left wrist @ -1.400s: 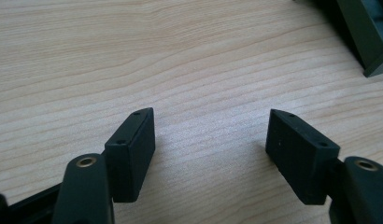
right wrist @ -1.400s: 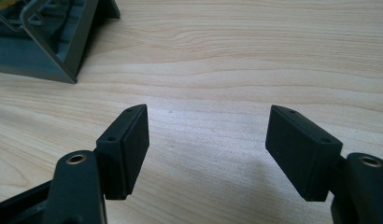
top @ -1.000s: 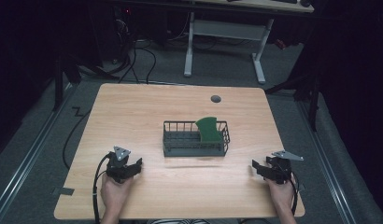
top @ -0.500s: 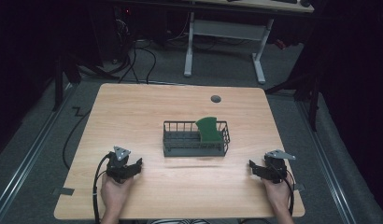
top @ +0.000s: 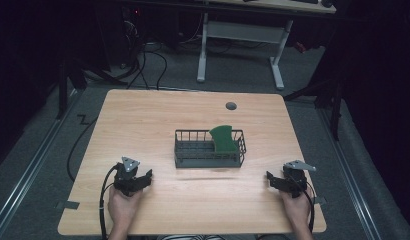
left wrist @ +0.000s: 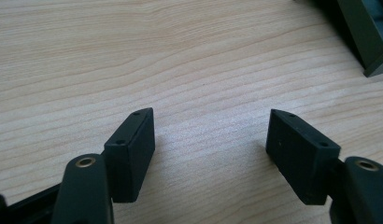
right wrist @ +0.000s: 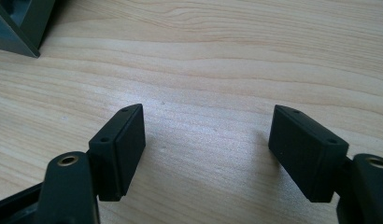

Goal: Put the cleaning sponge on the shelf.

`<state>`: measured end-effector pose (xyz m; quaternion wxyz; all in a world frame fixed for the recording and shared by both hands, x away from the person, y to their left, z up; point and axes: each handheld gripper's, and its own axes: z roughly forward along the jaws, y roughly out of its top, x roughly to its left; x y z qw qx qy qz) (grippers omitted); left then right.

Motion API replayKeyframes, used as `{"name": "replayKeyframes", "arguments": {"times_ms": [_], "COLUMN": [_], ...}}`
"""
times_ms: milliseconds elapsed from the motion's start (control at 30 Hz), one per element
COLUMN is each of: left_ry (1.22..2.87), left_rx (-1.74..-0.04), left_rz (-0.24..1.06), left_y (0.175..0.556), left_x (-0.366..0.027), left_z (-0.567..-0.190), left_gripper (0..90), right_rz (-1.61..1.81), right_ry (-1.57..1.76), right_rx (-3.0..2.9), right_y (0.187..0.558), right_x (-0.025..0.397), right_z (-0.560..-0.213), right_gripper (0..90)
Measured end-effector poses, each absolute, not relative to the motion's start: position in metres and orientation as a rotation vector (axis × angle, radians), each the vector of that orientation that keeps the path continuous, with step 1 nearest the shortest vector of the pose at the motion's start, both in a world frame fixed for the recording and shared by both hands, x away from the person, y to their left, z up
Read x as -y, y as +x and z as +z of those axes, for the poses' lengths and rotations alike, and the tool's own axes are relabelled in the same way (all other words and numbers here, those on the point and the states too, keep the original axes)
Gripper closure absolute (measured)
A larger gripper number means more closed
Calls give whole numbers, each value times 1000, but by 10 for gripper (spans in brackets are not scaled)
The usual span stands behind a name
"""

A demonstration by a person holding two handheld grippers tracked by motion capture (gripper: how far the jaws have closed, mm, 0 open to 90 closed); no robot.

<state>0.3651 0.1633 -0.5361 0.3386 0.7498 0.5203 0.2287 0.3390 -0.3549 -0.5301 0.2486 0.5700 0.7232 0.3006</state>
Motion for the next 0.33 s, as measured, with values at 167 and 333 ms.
{"name": "replayKeyframes", "arguments": {"times_ms": [167,333], "left_ry": [1950,1948], "left_rx": [-1360,-1361], "left_rz": [598,599], "left_y": [365,365], "left_x": [-163,-163], "left_z": [-536,-536], "left_gripper": [334,337], "right_rz": [819,820], "right_ry": [1553,1555], "right_rx": [-1970,-1969], "right_y": [339,339], "right_x": [355,355], "right_z": [-530,-530], "right_gripper": [271,271]}}
